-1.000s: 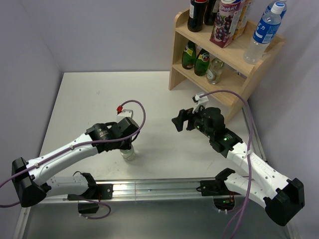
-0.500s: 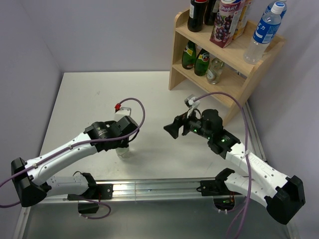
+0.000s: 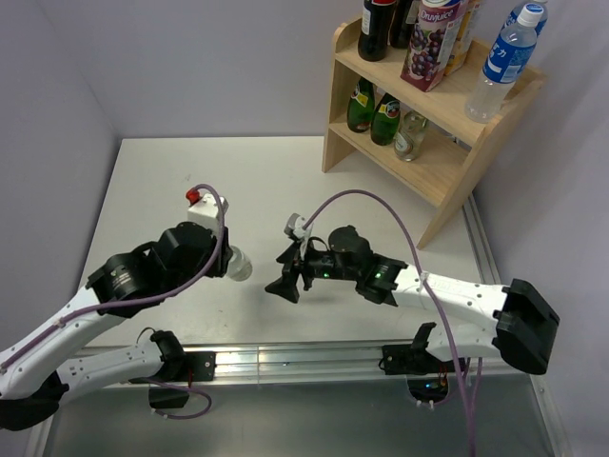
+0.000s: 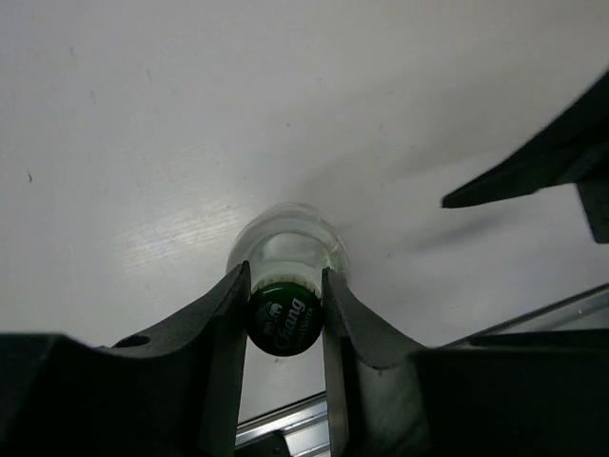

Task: Place and organize the beverage onto the shelf
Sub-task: Pick up the drink from the center of the board, then place the drink on the shelf.

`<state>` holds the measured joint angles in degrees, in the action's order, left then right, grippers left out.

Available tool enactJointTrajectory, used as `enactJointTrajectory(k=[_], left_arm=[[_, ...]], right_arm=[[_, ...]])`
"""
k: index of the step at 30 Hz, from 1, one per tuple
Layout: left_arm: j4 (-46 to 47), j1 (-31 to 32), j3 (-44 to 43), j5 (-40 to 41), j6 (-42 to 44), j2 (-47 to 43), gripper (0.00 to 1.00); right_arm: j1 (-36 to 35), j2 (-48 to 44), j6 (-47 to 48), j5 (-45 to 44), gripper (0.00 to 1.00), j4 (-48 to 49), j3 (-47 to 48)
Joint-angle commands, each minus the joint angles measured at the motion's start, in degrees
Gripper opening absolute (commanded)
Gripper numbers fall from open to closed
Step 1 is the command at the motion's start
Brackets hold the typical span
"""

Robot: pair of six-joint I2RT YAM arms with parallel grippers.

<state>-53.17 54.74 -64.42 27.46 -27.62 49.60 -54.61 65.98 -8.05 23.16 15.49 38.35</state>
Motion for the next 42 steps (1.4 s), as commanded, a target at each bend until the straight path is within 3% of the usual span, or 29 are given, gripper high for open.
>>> enactJointTrajectory(k=[1,8,17,24,27,29,30,32,33,34,40,42], left_arm=[[9.05,0.19,-4.13,-5.13,6.60,-2.67,0.00],[11.41,0.19,-4.48,-15.41,10.56,-4.43,0.00],[19.32,0.19,-1.32,-24.47,11.44,-8.21,0.00],[18.90,0.19,-2.98,-26.23,12.06,-7.51,0.00],[17.49,0.19,-4.66,-24.48,12.32,-6.10,0.00],[17.13,0.19,-5.71,-23.60,12.32,-5.49,0.00],[17.31,0.19,-6.24,-22.90,12.32,-5.31,0.00],[17.74,0.19,-6.59,-22.11,12.24,-5.04,0.00],[18.01,0.19,-6.94,-21.93,12.06,-4.78,0.04],[18.27,0.19,-7.03,-21.32,11.97,-4.69,0.09],[20.99,0.19,-6.77,-22.45,11.62,-3.46,0.37],[21.44,0.19,-6.51,-22.19,11.62,-3.20,0.42]], right_arm=[[-2.51,3.10,3.22,-5.91,0.90,3.76,5.41],[-7.52,8.11,4.63,-10.49,0.93,5.86,8.76],[-9.46,11.19,3.22,-8.04,0.91,7.89,9.03],[-9.55,12.07,2.96,-4.35,0.79,9.65,7.71],[-9.73,11.98,3.22,-2.07,0.68,10.00,8.14],[-9.90,11.98,3.13,-0.06,0.49,10.61,8.23],[-10.08,11.90,3.05,0.57,0.35,10.62,8.58],[-10.34,11.98,2.43,2.93,0.19,10.97,9.02],[-10.43,11.98,1.99,4.08,0.06,11.40,9.29],[-10.52,11.55,1.03,5.39,0.00,13.24,9.20],[-12.09,8.56,-3.36,9.10,0.00,22.29,7.97],[-12.62,7.59,-3.90,7.70,0.00,23.79,7.27]])
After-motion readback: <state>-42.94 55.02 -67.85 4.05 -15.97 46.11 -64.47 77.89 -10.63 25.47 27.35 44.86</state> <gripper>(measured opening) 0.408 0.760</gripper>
